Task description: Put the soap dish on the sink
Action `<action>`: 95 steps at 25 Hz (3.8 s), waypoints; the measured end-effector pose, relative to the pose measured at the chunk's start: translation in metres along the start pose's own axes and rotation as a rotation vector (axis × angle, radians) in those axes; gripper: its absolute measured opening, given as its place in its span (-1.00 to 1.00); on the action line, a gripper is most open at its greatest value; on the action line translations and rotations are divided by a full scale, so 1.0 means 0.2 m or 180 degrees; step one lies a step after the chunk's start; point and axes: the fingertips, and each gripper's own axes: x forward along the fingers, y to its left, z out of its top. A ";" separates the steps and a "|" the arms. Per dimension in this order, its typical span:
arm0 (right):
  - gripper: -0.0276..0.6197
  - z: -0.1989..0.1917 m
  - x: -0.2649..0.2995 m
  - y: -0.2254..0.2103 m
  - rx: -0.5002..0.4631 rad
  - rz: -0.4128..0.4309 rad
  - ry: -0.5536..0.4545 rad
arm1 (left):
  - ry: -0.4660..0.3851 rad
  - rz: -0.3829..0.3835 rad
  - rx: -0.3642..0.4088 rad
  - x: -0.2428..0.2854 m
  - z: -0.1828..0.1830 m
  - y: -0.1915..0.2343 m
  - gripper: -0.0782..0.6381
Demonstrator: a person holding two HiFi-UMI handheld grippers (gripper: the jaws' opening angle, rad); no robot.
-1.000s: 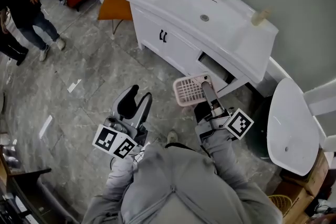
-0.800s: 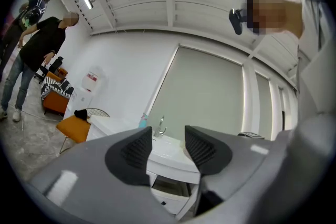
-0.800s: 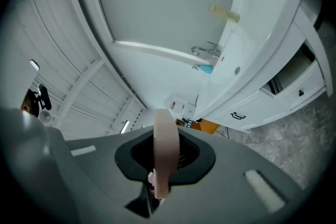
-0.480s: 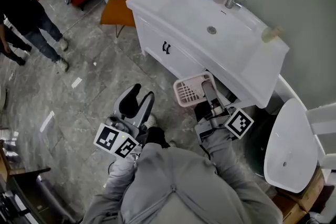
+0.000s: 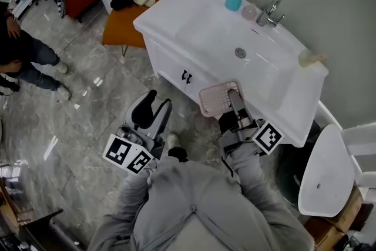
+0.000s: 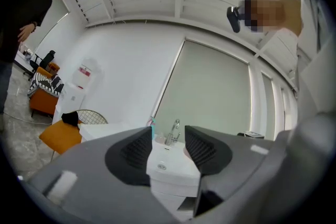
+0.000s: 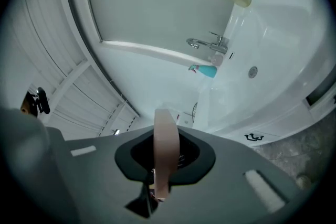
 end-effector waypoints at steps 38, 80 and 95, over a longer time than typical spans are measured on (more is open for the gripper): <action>-0.84 0.32 2.26 -0.86 -0.0082 -0.0477 0.0579 | -0.0104 0.0797 0.0171 0.96 0.36 1.27 -0.19; -0.37 0.20 2.52 -1.16 -0.2630 -0.1301 0.1488 | -0.0074 0.1043 0.0189 0.93 0.40 1.41 -0.19; -0.37 0.27 2.37 -0.82 -0.2635 -0.0905 0.1165 | -0.0082 0.0759 0.0169 1.00 0.40 1.35 -0.19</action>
